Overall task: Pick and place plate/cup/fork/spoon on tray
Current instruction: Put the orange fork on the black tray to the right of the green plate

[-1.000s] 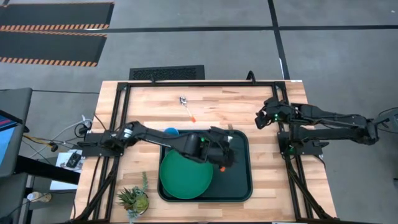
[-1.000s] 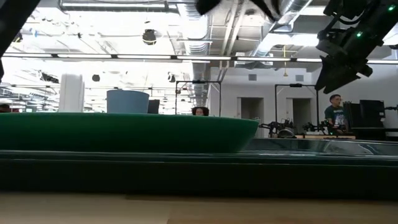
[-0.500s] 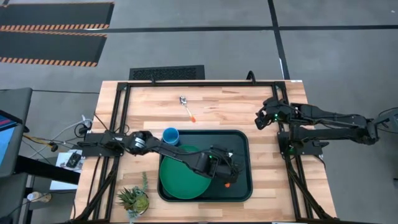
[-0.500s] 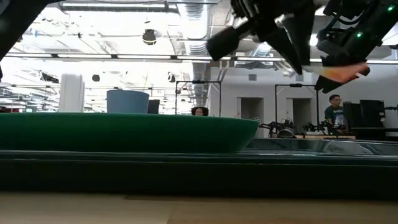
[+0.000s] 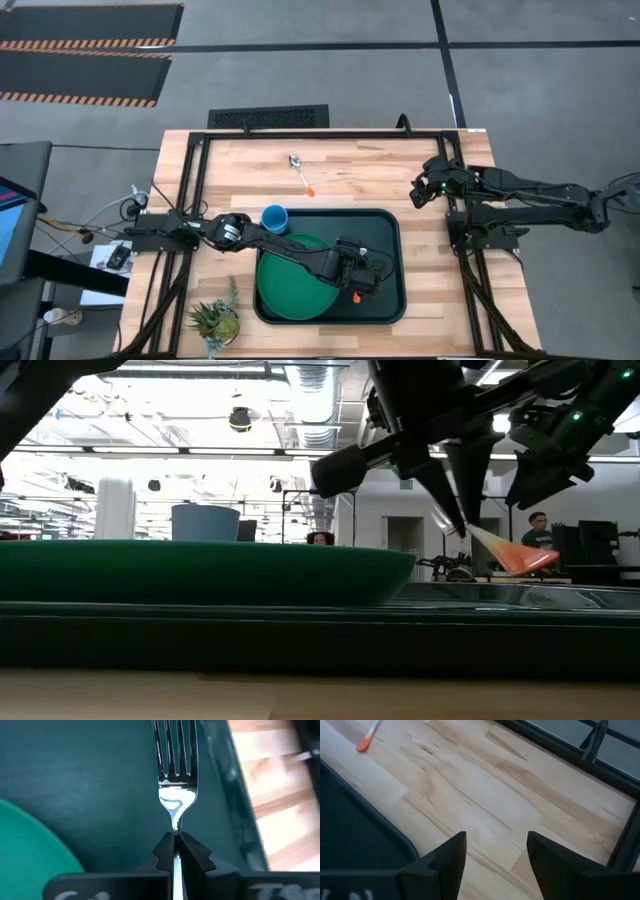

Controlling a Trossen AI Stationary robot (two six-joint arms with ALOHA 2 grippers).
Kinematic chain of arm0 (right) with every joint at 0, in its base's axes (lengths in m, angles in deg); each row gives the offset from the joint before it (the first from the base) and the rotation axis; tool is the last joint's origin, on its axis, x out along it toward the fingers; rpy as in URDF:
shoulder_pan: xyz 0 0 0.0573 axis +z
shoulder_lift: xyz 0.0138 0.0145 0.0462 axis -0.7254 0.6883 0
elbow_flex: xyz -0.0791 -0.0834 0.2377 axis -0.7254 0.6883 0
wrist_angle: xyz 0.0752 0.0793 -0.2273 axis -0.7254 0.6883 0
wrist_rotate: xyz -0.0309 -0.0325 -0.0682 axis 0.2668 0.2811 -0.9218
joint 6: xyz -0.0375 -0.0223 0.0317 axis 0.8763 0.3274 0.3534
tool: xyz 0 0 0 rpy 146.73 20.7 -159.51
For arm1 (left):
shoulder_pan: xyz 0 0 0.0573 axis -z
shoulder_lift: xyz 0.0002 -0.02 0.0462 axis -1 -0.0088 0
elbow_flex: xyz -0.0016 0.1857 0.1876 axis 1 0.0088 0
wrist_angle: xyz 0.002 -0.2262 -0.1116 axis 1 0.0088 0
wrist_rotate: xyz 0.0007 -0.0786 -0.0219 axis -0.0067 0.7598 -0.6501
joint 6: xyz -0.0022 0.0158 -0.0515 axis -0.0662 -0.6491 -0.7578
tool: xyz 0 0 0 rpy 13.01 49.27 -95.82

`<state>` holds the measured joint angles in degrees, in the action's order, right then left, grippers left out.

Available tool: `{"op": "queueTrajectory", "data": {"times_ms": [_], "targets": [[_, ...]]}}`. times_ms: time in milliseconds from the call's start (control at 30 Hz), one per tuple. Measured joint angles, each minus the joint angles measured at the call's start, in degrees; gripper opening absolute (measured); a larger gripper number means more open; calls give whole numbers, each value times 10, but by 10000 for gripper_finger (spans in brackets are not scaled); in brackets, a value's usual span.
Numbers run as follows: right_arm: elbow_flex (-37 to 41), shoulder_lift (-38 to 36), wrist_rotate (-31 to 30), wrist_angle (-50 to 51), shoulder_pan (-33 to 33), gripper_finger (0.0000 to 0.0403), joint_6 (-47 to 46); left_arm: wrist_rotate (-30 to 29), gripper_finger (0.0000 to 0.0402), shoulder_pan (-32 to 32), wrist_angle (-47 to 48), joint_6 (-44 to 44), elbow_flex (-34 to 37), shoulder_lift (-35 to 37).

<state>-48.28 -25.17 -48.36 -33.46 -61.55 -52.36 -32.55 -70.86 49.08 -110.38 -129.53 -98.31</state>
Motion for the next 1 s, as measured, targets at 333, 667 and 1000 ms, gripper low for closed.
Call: {"op": "queueTrajectory", "data": {"times_ms": [333, 667, 1000], "targets": [[0, 0, 0, -4, 0, 233, 3, 29, 0, -1, -12, -16, 1, -22], [0, 0, 0, -10, 0, 233, 11, 38, 0, -1, -19, -26, -1, -27], [0, 0, 0, -11, 0, 233, 14, 66, 0, -1, -27, -43, -1, -37]]}}
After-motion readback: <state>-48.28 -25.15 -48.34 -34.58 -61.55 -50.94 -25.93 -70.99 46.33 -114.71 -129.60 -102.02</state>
